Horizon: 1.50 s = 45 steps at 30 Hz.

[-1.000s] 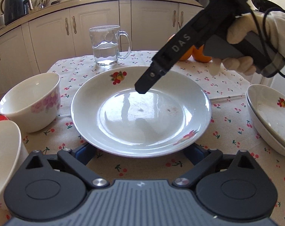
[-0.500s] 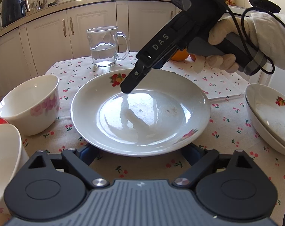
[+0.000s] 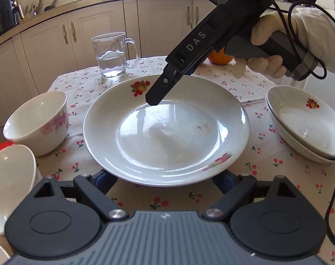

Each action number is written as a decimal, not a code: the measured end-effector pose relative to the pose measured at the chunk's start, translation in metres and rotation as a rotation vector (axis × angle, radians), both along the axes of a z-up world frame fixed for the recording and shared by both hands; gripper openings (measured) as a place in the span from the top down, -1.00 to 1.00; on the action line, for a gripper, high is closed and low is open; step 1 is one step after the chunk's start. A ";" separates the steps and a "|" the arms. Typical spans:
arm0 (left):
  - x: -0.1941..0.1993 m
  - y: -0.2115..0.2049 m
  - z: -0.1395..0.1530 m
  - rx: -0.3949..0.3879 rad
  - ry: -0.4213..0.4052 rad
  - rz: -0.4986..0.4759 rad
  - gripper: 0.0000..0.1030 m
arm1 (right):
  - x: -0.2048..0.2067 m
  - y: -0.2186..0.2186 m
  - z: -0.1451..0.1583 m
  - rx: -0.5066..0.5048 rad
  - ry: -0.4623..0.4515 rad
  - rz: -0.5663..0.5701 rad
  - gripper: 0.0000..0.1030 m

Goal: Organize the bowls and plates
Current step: 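Grasp the rim of the white fruit-decal plate with the right tool, then lift the held plate with the right tool over the plate stack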

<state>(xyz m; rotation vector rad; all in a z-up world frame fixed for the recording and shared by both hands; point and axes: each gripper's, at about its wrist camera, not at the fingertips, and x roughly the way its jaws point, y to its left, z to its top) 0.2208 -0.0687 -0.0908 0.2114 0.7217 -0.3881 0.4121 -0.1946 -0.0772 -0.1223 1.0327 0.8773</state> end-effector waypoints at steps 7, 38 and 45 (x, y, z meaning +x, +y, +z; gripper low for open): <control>-0.026 -0.004 0.014 0.021 0.018 -0.051 -0.77 | -0.035 -0.012 0.012 0.004 -0.003 -0.018 -0.47; -0.079 -0.087 0.042 0.052 0.011 -0.404 -0.77 | -0.169 -0.143 0.040 0.029 -0.059 -0.309 -0.47; -0.073 -0.108 0.036 0.050 0.029 -0.460 -0.77 | -0.180 -0.171 0.033 0.036 -0.053 -0.382 -0.47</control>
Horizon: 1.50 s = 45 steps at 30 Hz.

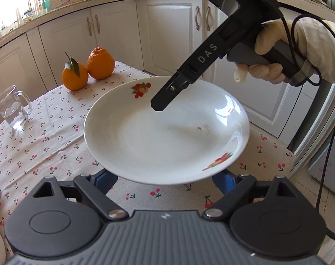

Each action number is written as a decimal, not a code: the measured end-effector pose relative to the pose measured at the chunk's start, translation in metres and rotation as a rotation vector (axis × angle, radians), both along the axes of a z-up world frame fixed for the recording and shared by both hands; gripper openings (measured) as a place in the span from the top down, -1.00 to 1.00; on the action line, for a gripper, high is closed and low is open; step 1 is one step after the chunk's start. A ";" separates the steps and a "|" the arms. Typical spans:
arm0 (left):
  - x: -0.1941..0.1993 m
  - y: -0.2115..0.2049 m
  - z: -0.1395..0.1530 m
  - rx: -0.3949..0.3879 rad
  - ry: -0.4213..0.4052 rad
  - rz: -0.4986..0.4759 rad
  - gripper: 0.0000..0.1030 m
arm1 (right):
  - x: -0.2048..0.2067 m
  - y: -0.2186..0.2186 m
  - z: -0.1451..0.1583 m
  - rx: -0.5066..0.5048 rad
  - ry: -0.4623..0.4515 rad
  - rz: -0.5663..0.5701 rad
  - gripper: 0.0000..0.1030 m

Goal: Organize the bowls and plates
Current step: 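Lift the held plate with the right tool over the plate stack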

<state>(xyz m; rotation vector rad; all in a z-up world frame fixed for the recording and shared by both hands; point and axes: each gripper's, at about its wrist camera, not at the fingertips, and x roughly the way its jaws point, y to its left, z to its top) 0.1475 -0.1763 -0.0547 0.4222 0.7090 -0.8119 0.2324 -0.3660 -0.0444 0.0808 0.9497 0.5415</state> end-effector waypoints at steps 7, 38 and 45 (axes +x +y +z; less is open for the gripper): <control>0.006 -0.009 -0.006 0.015 0.001 -0.019 -0.77 | -0.003 -0.017 -0.009 0.009 0.010 -0.044 -0.47; 0.023 -0.017 -0.013 0.006 -0.027 -0.070 -0.79 | -0.029 -0.051 -0.020 0.005 0.026 -0.147 -0.47; 0.023 -0.016 -0.015 -0.010 -0.020 -0.072 -0.80 | -0.041 -0.052 -0.012 -0.010 0.007 -0.172 -0.47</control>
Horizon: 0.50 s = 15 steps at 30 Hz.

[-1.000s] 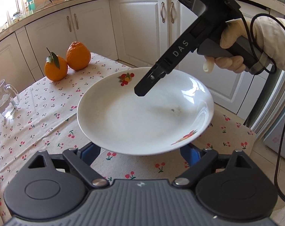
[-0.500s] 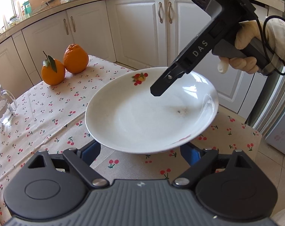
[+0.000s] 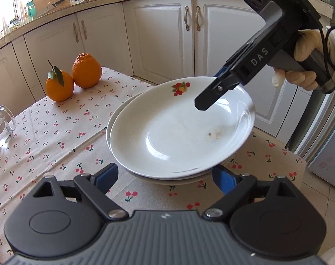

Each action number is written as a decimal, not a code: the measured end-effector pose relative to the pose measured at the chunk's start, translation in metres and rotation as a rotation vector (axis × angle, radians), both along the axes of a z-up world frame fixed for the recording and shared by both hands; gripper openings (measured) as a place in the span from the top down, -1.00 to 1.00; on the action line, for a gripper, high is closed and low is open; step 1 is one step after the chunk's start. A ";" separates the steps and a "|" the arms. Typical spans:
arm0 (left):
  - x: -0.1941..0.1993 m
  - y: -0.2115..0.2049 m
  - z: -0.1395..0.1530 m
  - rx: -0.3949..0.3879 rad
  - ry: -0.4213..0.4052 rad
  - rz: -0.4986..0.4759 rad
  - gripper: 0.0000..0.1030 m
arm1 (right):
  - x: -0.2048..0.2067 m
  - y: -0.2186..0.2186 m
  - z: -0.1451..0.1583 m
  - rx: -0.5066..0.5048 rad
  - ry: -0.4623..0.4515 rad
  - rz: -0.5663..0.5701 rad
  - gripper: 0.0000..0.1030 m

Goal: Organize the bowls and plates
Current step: 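Lift the held plate with the right tool over the plate stack, then lower the held plate onto the plate stack with the right tool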

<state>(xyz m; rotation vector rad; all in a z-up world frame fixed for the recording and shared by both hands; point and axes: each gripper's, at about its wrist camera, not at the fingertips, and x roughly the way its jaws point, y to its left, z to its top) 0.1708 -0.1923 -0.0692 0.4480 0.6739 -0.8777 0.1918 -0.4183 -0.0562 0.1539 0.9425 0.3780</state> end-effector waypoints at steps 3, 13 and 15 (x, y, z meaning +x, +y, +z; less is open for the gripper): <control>0.001 0.000 -0.001 -0.005 0.007 0.002 -0.82 | -0.004 0.001 0.003 -0.027 -0.001 -0.011 -0.47; -0.001 0.005 -0.001 0.006 -0.009 0.013 -0.82 | -0.014 0.015 0.004 -0.101 0.020 -0.058 -0.50; -0.002 0.006 -0.001 0.009 -0.014 0.013 -0.82 | -0.015 0.017 0.004 -0.114 0.026 -0.067 -0.51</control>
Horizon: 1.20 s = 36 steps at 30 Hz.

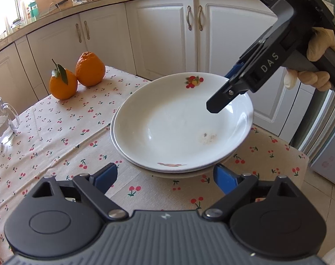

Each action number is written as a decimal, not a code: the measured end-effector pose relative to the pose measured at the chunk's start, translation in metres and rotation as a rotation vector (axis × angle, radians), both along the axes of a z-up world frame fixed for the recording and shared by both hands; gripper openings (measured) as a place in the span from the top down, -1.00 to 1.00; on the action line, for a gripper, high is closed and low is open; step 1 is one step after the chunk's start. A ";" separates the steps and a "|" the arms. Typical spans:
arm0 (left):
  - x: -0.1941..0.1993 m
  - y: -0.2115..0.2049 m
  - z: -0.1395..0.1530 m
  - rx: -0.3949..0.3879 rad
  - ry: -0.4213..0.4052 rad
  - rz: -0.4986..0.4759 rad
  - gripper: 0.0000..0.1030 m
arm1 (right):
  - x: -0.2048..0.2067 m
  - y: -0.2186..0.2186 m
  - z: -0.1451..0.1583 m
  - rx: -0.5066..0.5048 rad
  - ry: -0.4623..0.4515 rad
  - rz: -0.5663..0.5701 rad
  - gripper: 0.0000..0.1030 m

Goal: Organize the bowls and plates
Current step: 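Lower the held plate onto the plate stack with the right tool, then open the right tool and withdraw it from the plate stack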

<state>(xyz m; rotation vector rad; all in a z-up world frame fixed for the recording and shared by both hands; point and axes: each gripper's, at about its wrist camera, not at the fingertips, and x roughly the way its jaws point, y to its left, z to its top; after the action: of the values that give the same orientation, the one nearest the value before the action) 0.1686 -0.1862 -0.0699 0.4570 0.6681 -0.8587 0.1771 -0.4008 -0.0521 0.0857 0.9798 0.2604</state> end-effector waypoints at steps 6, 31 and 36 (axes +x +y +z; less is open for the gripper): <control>-0.003 0.004 0.001 0.006 -0.013 0.007 -0.82 | -0.004 0.002 0.000 -0.014 0.009 -0.011 -0.53; -0.050 0.079 0.037 -0.108 -0.027 0.106 -0.88 | -0.069 0.081 0.040 -0.157 -0.213 -0.037 -1.00; -0.066 0.113 0.043 -0.147 -0.047 0.158 -0.93 | -0.089 0.119 0.031 -0.176 -0.251 -0.043 -1.00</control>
<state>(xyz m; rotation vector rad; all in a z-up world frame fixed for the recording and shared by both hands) 0.1025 -0.0731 -0.0270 0.2876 0.5851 -0.7395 0.0885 -0.2814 -0.0207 -0.0851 0.7469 0.1399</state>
